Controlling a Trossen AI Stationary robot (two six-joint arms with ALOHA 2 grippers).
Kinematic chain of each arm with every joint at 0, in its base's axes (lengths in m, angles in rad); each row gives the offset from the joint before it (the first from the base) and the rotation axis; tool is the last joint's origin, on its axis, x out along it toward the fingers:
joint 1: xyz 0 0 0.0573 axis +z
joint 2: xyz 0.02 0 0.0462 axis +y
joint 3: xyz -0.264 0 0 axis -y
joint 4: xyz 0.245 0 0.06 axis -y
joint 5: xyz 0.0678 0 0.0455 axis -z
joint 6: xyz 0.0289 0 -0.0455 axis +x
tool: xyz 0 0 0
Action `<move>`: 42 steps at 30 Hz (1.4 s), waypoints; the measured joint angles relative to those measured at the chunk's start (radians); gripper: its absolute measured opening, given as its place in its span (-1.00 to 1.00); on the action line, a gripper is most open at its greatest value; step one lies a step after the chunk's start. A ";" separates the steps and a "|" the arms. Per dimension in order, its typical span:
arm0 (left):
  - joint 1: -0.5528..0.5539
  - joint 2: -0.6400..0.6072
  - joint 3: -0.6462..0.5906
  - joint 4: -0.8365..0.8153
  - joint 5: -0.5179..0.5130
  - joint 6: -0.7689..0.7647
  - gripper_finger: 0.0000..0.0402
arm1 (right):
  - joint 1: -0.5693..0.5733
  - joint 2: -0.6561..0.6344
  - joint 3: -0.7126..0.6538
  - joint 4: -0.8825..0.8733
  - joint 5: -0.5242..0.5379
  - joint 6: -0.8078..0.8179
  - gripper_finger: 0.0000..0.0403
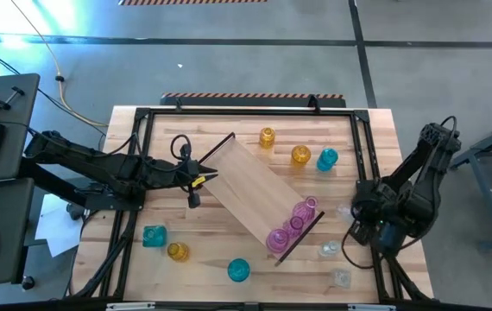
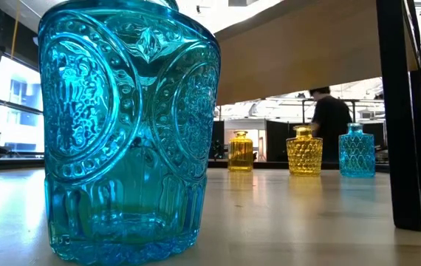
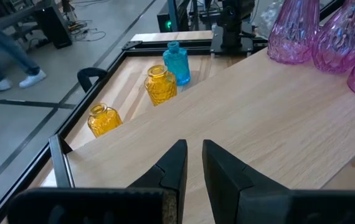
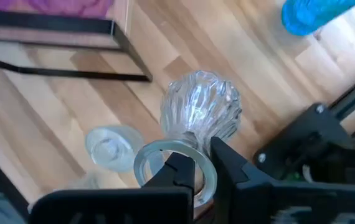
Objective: Sort vases onto shelf
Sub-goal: Put the right transparent flower vase on the shelf
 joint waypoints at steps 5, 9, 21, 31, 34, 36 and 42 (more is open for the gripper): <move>0.000 0.000 0.000 -0.001 0.000 0.000 -0.78 | -0.066 0.000 -0.014 0.001 -0.052 -0.071 -1.00; 0.000 0.000 0.000 -0.001 0.000 0.000 -0.78 | -0.095 0.000 -0.022 0.002 -0.021 -0.095 -1.00; 0.000 0.000 0.000 -0.001 0.000 0.000 -0.78 | -0.228 0.000 -0.022 0.002 0.197 -0.205 -1.00; 0.000 0.000 0.000 -0.007 0.000 0.000 -0.78 | -0.329 0.000 -0.022 0.002 0.318 -0.275 -1.00; 0.000 0.000 0.000 -0.008 0.000 0.000 -0.78 | -0.353 0.000 -0.020 0.002 0.339 -0.303 -1.00; 0.000 0.000 0.000 -0.009 0.000 0.000 -0.78 | -0.364 0.000 -0.012 0.002 0.339 -0.314 -1.00; 0.000 0.000 0.000 -0.009 0.000 0.000 -0.78 | -0.384 0.000 0.025 0.002 0.401 -0.350 -1.00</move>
